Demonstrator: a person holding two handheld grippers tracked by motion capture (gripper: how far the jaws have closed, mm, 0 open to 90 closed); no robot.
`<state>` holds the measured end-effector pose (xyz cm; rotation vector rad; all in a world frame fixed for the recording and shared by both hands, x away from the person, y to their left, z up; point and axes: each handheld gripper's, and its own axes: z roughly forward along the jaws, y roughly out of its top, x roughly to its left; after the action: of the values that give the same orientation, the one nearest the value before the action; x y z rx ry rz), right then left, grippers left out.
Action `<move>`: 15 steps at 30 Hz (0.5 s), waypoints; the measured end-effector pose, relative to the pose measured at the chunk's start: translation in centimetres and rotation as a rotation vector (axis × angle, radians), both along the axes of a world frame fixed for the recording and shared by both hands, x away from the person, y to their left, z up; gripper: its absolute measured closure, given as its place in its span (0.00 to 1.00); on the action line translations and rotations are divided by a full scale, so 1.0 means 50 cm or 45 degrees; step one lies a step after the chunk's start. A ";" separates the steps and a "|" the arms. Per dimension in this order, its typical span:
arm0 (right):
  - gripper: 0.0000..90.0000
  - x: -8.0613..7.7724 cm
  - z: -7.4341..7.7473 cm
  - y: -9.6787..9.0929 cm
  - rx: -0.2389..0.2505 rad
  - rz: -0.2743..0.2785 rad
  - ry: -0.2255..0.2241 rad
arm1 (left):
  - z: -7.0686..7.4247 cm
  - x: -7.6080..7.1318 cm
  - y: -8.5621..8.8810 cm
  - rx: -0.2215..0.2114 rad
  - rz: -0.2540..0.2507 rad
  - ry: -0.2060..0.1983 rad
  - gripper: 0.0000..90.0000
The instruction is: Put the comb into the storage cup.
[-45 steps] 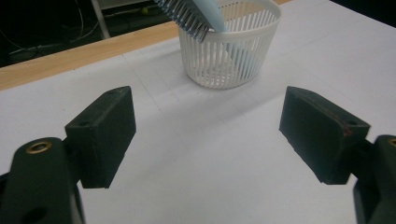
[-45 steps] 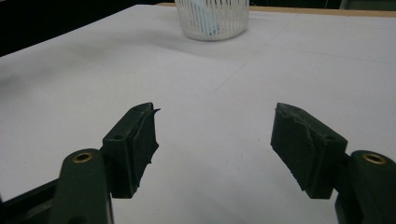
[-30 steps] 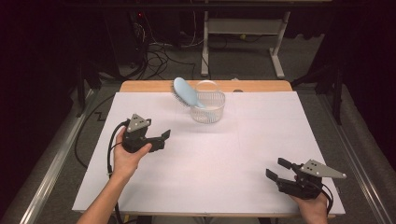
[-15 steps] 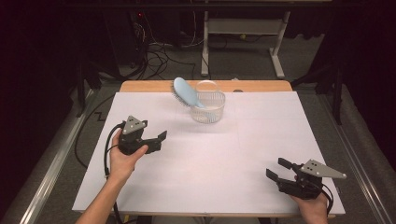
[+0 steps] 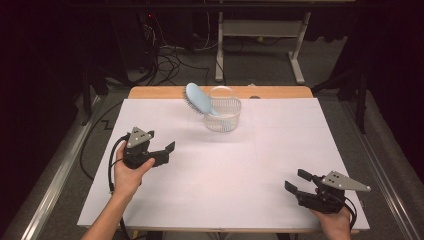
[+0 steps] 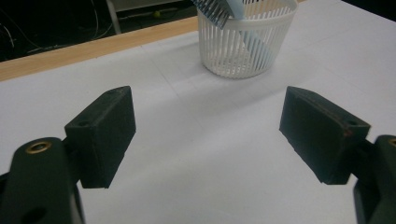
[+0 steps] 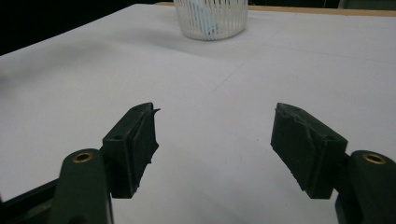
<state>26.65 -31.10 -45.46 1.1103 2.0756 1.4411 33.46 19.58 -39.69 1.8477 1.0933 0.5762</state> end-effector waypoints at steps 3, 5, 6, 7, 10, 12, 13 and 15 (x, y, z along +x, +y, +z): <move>0.35 0.001 0.000 0.000 0.000 -0.001 0.000 | 0.000 -0.003 0.003 -0.006 0.006 0.000 0.21; 0.35 0.001 0.000 -0.001 0.002 -0.002 0.001 | 0.002 -0.006 0.005 -0.004 0.009 -0.004 0.21; 0.35 0.001 0.000 -0.001 0.002 -0.002 0.001 | 0.002 -0.008 0.007 -0.003 0.015 -0.007 0.21; 0.35 0.001 0.000 -0.001 0.002 -0.001 0.002 | 0.002 -0.010 0.010 -0.002 0.020 -0.008 0.21; 0.35 0.000 0.000 -0.002 0.006 -0.002 0.001 | -0.003 -0.016 0.016 -0.007 0.038 -0.003 0.21; 0.35 -0.001 0.001 -0.002 0.007 -0.003 -0.003 | -0.005 -0.019 0.021 -0.005 0.047 -0.001 0.21; 0.35 -0.001 0.001 -0.002 0.008 -0.004 -0.002 | -0.006 -0.021 0.023 -0.010 0.054 -0.002 0.21; 0.35 -0.001 0.001 -0.003 0.009 -0.005 0.000 | -0.007 -0.023 0.029 -0.022 0.070 -0.010 0.21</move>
<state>26.62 -31.26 -45.43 1.1169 2.0687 1.4473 32.30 21.05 -40.04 1.8038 1.1433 0.6032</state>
